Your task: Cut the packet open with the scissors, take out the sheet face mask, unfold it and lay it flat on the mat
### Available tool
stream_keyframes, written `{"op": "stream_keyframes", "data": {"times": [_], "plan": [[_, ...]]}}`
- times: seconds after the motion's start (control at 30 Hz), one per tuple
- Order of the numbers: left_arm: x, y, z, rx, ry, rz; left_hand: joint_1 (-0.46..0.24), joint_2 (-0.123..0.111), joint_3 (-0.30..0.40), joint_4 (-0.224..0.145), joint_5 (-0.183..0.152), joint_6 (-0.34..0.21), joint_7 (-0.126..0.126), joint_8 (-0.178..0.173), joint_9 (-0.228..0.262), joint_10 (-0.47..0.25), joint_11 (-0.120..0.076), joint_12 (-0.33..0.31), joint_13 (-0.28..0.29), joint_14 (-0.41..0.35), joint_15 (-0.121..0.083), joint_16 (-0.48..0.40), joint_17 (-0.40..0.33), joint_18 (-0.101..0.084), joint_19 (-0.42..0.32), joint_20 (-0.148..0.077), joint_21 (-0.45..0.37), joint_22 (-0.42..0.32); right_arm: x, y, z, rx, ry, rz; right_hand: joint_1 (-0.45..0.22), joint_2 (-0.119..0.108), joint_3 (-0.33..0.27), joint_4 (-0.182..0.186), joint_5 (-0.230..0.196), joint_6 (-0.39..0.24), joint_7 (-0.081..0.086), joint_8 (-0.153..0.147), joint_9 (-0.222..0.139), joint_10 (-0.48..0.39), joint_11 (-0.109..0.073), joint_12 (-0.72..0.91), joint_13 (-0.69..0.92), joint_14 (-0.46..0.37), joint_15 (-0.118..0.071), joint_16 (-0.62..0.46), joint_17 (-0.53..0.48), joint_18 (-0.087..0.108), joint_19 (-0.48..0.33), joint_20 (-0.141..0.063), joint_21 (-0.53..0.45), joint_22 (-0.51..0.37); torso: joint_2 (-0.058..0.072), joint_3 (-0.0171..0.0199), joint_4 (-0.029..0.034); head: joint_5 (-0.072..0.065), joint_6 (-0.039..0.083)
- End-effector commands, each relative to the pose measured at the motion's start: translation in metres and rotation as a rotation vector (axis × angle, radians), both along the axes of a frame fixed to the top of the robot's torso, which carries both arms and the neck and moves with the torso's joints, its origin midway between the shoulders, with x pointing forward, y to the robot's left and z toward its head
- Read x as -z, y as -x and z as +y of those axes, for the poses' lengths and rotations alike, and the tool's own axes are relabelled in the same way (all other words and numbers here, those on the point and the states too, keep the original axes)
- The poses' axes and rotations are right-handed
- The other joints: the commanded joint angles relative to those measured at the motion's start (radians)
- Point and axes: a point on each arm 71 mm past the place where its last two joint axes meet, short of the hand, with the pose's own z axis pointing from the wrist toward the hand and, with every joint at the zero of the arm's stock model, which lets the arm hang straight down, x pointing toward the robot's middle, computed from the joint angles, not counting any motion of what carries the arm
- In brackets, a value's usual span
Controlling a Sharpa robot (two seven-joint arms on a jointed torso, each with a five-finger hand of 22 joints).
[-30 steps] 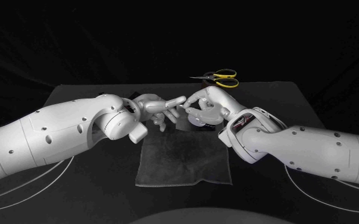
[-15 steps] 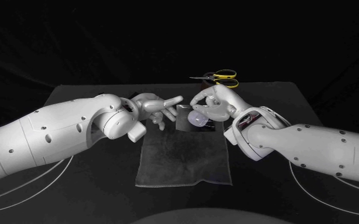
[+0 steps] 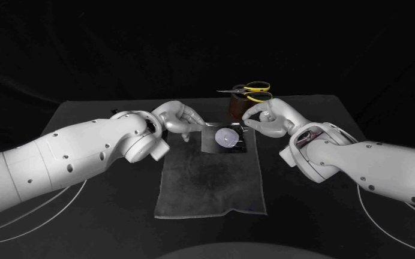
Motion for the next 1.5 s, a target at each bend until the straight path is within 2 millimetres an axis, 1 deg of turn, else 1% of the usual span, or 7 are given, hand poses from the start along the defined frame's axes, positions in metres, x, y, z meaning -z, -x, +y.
{"op": "stream_keyframes", "data": {"times": [0.03,0.07,0.23,0.5,0.83,1.17,1.5], "plan": [[-0.004,-0.001,-0.007,0.103,-0.122,-0.256,-0.016,-0.02,0.014,-0.011,-0.001,0.012,-0.006,-0.006,-0.006,0.021,-0.008,0.031,0.012,0.036,-0.007,0.031,0.048,0.014,-0.007,-0.001,0.011,0.008,0.011,0.0,-0.008,-0.002,0.014,0.084,0.007,-0.003,-0.002,-0.004,-0.002,-0.001,0.002,-0.004,-0.002,0.031,0.008,-0.005,0.078,0.08,0.006,-0.007,0.192,0.001,-0.005,0.004,-0.008,0.077,0.001,0.0014,-0.0025,-0.004,0.001],[-0.003,-0.002,-0.009,0.11,-0.139,-0.27,-0.016,-0.02,0.014,-0.011,-0.001,0.012,-0.006,-0.006,-0.006,0.021,-0.008,0.031,0.012,0.036,-0.007,0.031,0.048,0.014,-0.007,-0.001,0.011,0.008,0.012,0.0,-0.01,0.003,0.018,0.089,0.007,-0.003,-0.002,-0.004,-0.002,-0.001,0.002,-0.004,-0.002,0.031,0.008,-0.005,0.078,0.08,0.006,-0.007,0.192,0.001,-0.005,0.004,-0.008,0.077,0.001,0.0015,-0.0022,-0.004,0.001],[0.007,-0.006,-0.015,0.138,-0.251,-0.327,-0.048,-0.031,0.015,-0.02,-0.001,0.021,-0.02,-0.005,-0.013,0.027,-0.025,0.123,0.059,0.141,-0.021,0.125,0.218,0.013,0.015,-0.011,0.033,0.022,0.023,-0.004,-0.024,0.043,0.046,0.118,0.026,0.008,0.004,-0.013,-0.002,0.008,0.002,-0.009,-0.007,0.031,0.008,-0.002,0.082,0.08,0.007,-0.005,0.194,0.001,-0.004,0.007,-0.007,0.078,0.002,0.0034,-0.0009,-0.005,0.001],[0.021,-0.016,-0.023,0.132,-0.412,-0.314,-0.096,-0.063,-0.009,-0.012,-0.002,0.012,-0.027,-0.007,-0.022,-0.001,-0.034,0.27,0.143,0.246,-0.028,0.216,0.415,-0.013,0.124,-0.019,0.135,0.15,0.036,-0.015,-0.031,0.08,0.098,0.144,0.033,0.001,0.001,-0.023,-0.002,0.007,0.006,-0.022,-0.018,0.03,0.011,-0.002,0.083,0.08,0.009,-0.006,0.193,0.002,-0.003,0.009,-0.008,0.078,0.003,0.0035,-0.0013,-0.007,0.001],[0.031,-0.023,-0.028,0.119,-0.491,-0.293,-0.088,-0.076,-0.033,-0.016,-0.001,-0.011,-0.025,0.008,-0.029,-0.051,-0.035,0.558,0.311,0.366,-0.03,0.312,0.685,-0.049,0.253,-0.023,0.276,0.331,0.042,-0.029,-0.024,0.103,0.119,0.125,0.034,-0.009,-0.002,-0.031,-0.002,-0.004,0.014,-0.043,-0.034,0.031,0.018,0.004,0.088,0.081,0.014,-0.004,0.195,0.002,-0.003,0.014,-0.01,0.078,0.003,0.002,-0.0006,-0.011,-0.003],[0.042,-0.024,-0.031,0.128,-0.551,-0.264,-0.087,-0.08,-0.036,-0.018,-0.002,-0.008,-0.024,0.014,-0.035,-0.027,-0.034,0.686,0.429,0.396,-0.028,0.33,0.76,-0.06,0.289,-0.022,0.321,0.39,0.046,-0.037,-0.015,0.101,0.134,0.118,0.034,-0.01,-0.003,-0.032,-0.002,-0.004,0.015,-0.044,-0.036,0.032,0.018,0.006,0.09,0.081,0.015,-0.004,0.196,0.002,-0.005,0.014,-0.012,0.077,0.003,0.0003,-0.0001,-0.008,-0.009],[0.044,-0.022,-0.036,0.147,-0.545,-0.255,-0.1,-0.085,-0.047,-0.011,-0.002,-0.007,-0.025,0.015,-0.037,-0.023,-0.035,0.706,0.45,0.4,-0.028,0.333,0.771,-0.062,0.294,-0.021,0.328,0.399,0.048,-0.04,-0.015,0.107,0.157,0.13,0.04,-0.01,-0.001,-0.038,-0.002,0.002,0.015,-0.046,-0.039,0.032,0.018,0.007,0.091,0.081,0.015,-0.004,0.196,0.002,-0.004,0.016,-0.013,0.077,0.002,0.0007,0.0004,-0.013,-0.015]]}}
